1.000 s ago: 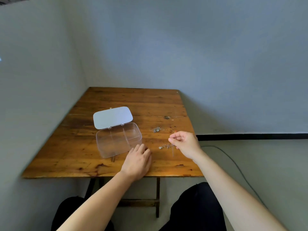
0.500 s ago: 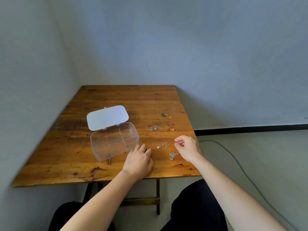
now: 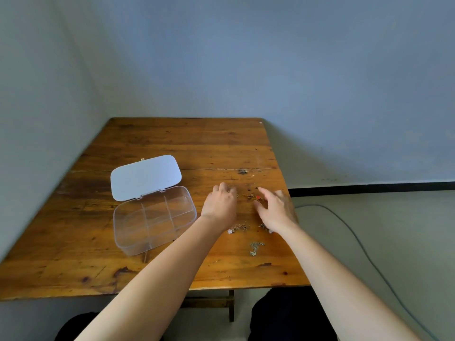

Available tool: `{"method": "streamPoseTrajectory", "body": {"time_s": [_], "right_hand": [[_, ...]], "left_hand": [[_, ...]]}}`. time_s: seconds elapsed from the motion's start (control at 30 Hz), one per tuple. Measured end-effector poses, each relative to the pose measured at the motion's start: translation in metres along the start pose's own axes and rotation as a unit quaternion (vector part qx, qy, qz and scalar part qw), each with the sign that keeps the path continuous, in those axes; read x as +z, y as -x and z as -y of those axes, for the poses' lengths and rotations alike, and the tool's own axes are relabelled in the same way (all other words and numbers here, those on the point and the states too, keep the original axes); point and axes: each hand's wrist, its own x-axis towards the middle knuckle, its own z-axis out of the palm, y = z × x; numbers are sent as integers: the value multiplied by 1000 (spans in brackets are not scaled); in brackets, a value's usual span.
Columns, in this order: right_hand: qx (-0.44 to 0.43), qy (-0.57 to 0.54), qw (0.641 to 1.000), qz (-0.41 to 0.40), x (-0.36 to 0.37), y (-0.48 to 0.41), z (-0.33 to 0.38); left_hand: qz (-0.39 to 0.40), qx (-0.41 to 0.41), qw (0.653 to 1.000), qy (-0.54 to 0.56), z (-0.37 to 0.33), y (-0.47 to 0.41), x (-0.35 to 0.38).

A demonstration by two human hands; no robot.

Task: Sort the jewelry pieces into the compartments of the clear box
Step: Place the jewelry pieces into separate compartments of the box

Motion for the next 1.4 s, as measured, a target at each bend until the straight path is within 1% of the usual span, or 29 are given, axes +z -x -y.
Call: {"method": "streamPoseTrajectory", "body": {"time_s": [0.1,0.17,0.27,0.4,0.57,0.6,0.67,0.77,0.87,0.93,1.07,1.13,1.27,1.4], "right_hand": [[-15,38,999,-19,6,-7,-2],[-30,16,998,-44,10,-10,-5],[-47,-37,995,-82,14,-11,-10],[-42,-63,993,-94,12,-12,-9],[-53,-46,993,-97,8,-8,-7],[-50,-36,994,-89,6,-8,-6],[-46,-31,995,-83,3,-7,-4],[-28,-83,991,-101,-3,-2,0],[5,-154,982,-109,-10,4,9],[24,-190,975,-115,-16,8,17],[37,-275,955,-106,-26,19,32],[39,-302,947,-100,-30,26,39],[40,-324,942,-82,-35,41,52],[24,-336,939,-70,-39,50,67]], "left_hand": [[22,-14,999,-48,1,-10,11],[11,-6,997,-80,2,-10,20],[-9,8,995,-99,5,-8,27],[-11,10,996,-84,3,-11,20],[-9,19,998,-53,1,-7,7],[-15,20,998,-50,0,-4,3],[-49,21,998,-39,0,2,-3],[-130,-3,991,25,2,11,-13],[-201,-33,968,146,7,19,-32],[-222,-55,944,236,14,26,-49],[-222,-82,888,395,32,45,-82],[-246,-92,869,419,46,55,-97],[-290,-110,868,388,79,70,-122],[-295,-160,856,393,110,77,-126]]}}
